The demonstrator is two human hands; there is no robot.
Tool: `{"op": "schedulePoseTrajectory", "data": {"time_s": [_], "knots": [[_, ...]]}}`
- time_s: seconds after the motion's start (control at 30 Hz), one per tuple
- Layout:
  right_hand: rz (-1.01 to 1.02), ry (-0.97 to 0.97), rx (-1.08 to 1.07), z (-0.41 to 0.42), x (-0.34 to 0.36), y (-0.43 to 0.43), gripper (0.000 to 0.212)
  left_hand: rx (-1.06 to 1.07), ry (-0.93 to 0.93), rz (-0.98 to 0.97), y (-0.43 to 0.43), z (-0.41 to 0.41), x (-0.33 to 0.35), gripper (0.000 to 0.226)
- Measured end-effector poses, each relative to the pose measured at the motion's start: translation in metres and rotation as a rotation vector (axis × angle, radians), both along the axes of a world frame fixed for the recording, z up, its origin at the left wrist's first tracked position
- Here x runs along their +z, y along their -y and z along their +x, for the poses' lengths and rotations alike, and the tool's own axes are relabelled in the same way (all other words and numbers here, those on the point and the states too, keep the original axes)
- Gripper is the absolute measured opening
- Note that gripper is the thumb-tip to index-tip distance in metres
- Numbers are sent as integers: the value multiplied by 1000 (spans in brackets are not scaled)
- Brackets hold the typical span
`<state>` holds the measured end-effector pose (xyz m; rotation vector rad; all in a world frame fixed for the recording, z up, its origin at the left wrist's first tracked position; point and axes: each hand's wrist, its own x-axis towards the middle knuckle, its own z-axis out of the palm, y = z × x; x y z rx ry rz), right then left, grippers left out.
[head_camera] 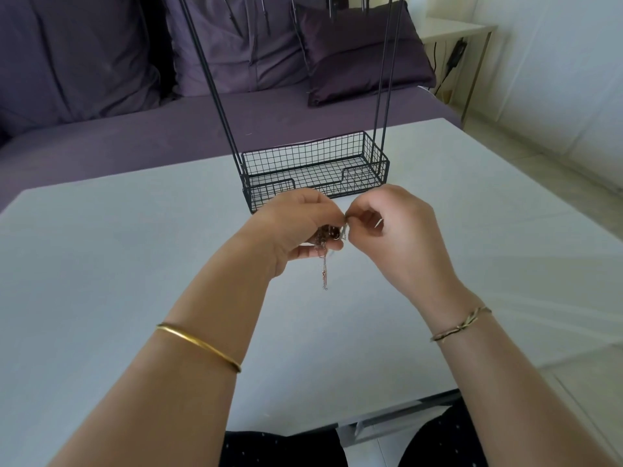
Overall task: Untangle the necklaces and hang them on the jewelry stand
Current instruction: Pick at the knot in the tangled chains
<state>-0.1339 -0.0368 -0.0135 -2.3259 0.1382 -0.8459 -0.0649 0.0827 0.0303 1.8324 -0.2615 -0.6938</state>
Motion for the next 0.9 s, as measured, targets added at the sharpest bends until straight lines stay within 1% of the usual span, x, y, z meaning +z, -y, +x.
{"op": "schedulePoseTrajectory", "data": {"time_s": [0.1, 0.17, 0.23, 0.33, 0.4, 0.47, 0.53, 0.63, 0.7, 0.8, 0.9], "knots": [[17, 19, -23, 2, -2, -3, 7, 10, 2, -8, 2, -1, -1, 12], [100, 19, -37, 2, 0, -4, 7, 26, 0, -23, 3, -2, -1, 13], [252, 12, -13, 2, 2, -4, 8, 36, -5, -36, 4, -2, -1, 13], [523, -49, 65, 2, 4, -1, 16, 12, -18, -36, 4, -2, 1, 11], [622, -74, 103, 2, 4, -1, 20, -32, -30, -17, 3, -2, 2, 11], [604, -88, 116, 1, 5, 0, 22, -70, -41, 9, 3, -3, 4, 11], [503, -111, 123, 1, 5, 1, 23, -88, -32, 37, 2, -3, 4, 9], [360, -129, 125, 0, 6, 2, 24, -113, 42, 83, 1, -3, 3, 5], [318, -96, 120, 0, 5, 0, 23, -109, 77, 77, 0, -3, 2, 4], [309, -45, 76, 0, 4, -2, 17, -64, 62, 29, 1, -2, 2, 6], [368, -27, 33, 0, 2, 1, 15, -20, 41, -9, 1, -1, 2, 8]]}}
